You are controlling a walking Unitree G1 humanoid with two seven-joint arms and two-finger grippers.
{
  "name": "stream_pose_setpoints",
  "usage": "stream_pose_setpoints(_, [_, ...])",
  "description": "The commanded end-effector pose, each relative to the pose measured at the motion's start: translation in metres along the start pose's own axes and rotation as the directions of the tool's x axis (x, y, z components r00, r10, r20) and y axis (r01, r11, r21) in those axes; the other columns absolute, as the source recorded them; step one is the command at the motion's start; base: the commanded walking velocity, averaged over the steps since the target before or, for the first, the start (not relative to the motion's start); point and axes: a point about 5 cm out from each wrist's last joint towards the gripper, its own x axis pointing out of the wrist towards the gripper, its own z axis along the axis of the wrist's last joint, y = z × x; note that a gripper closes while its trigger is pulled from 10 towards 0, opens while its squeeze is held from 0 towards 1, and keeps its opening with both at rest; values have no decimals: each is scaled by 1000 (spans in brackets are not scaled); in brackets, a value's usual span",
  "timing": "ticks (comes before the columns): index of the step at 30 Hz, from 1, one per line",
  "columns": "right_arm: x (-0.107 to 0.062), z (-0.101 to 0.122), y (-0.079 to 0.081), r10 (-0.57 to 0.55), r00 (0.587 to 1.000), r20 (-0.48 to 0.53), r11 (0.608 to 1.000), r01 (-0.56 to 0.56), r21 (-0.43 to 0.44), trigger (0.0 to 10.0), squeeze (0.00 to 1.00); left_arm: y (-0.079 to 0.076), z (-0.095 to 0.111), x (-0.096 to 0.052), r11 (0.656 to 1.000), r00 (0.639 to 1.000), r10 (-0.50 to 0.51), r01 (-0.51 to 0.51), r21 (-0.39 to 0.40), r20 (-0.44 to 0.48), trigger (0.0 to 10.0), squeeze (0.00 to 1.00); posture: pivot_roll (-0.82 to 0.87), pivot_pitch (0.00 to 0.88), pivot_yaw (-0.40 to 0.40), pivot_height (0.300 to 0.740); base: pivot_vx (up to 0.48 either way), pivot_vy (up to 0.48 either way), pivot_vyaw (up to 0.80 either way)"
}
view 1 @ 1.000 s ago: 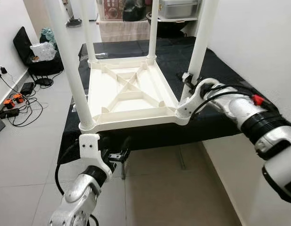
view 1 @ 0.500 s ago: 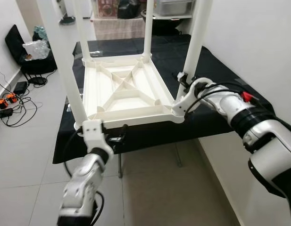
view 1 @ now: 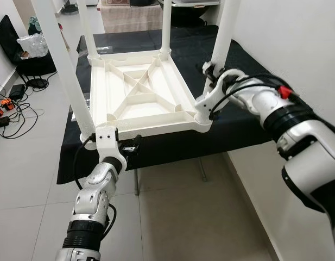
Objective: Building children table
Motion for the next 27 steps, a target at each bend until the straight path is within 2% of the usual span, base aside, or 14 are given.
stream_pose_setpoints(1, [-1,-9,-26,-104,994,-28,994,105,43,10000,0,3,-4,1,1000,1000,8,-8,14,-25,10000,0,-58,121,-17,740,0,0,0])
stream_pose_setpoints(5, [-1,-15,-33,-121,991,-49,991,123,55,10000,0,13,-3,4,999,999,28,-26,40,-44,10000,0,-60,122,-20,740,0,0,0])
stream_pose_setpoints(7, [-2,-18,-34,-117,992,-55,991,121,64,10000,0,22,3,2,991,997,70,-69,113,-6,10000,0,-57,121,-23,740,0,0,0])
stream_pose_setpoints(8, [-2,-18,-34,-117,992,-55,991,121,64,10000,0,22,3,2,991,997,70,-69,113,-6,10000,0,-57,121,-23,740,0,0,0])
stream_pose_setpoints(11, [-2,-19,-32,-105,993,-62,992,109,64,10000,0,30,12,-2,973,991,128,-135,189,48,10000,0,-56,120,-23,740,0,0,0])
stream_pose_setpoints(13, [-1,-19,-29,-90,994,-61,994,94,62,10000,0,26,18,-10,961,988,120,-140,239,99,10000,0,-57,115,-21,740,0,0,0])
stream_pose_setpoints(14, [-1,-18,-27,-86,994,-60,994,90,61,10000,0,22,17,-15,960,989,112,-133,246,96,10000,0,-53,112,-22,740,0,0,0])
stream_pose_setpoints(16, [0,-17,-24,-80,995,-62,994,84,64,10000,0,16,6,-26,972,993,118,-122,203,28,10000,0,-53,112,-22,740,0,0,0])
stream_pose_setpoints(17, [0,-17,-23,-82,995,-64,994,86,66,10000,0,15,2,-30,970,993,117,-115,212,3,10000,0,-49,106,-22,740,0,0,0])
stream_pose_setpoints(23, [-1,-22,-24,-96,991,-89,990,105,94,10000,0,24,-13,-44,962,985,169,-157,223,-36,10000,0,-44,97,-25,740,0,0,0])
stream_pose_setpoints(24, [-1,-23,-25,-102,990,-97,989,111,94,8431,0,28,-16,-46,962,983,179,-167,218,-39,10000,0,-43,97,-26,740,0,0,0])
stream_pose_setpoints(26, [-1,-25,-26,-105,989,-102,989,114,93,8431,0,30,-17,-47,960,982,186,-173,218,-38,10000,0,-43,97,-26,740,0,0,0])
stream_pose_setpoints(27, [-2,-27,-26,-102,989,-108,989,112,93,3843,0,34,-17,-49,955,978,204,-190,228,-37,10000,0,-42,95,-28,740,0,0,0])
